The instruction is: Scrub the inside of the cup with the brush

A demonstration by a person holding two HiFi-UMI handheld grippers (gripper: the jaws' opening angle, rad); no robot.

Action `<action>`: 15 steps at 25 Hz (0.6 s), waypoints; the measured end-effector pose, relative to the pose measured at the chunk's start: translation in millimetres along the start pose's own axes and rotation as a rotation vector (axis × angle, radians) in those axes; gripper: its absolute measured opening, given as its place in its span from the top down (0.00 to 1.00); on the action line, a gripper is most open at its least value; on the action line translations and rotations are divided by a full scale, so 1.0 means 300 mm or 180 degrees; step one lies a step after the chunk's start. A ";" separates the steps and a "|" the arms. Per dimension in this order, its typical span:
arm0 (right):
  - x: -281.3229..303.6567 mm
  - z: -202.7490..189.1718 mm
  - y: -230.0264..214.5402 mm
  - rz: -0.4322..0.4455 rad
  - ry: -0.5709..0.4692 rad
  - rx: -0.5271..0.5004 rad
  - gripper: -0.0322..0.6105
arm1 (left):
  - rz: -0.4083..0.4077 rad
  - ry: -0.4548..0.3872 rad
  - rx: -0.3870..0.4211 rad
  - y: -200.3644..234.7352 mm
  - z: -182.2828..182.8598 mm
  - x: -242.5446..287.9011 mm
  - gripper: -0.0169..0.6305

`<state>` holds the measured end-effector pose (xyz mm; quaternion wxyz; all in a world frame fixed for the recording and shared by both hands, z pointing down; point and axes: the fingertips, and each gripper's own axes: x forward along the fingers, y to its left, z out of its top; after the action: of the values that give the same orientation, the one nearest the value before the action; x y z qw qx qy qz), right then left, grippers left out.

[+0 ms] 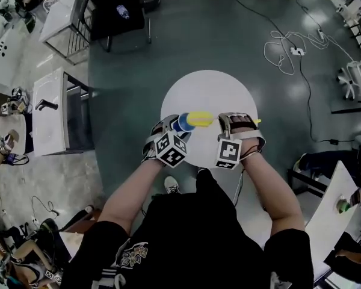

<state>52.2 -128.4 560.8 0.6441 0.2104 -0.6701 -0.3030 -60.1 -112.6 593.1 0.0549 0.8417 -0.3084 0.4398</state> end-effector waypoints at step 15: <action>-0.103 0.135 -0.003 -0.0241 0.0318 -0.1480 0.89 | -0.0183 0.0106 0.0600 -0.102 0.054 -0.092 0.54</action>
<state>14.5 -102.7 538.0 0.6957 0.0962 -0.5413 -0.4624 -43.0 -80.8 567.3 -0.0067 0.8442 -0.2403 0.4790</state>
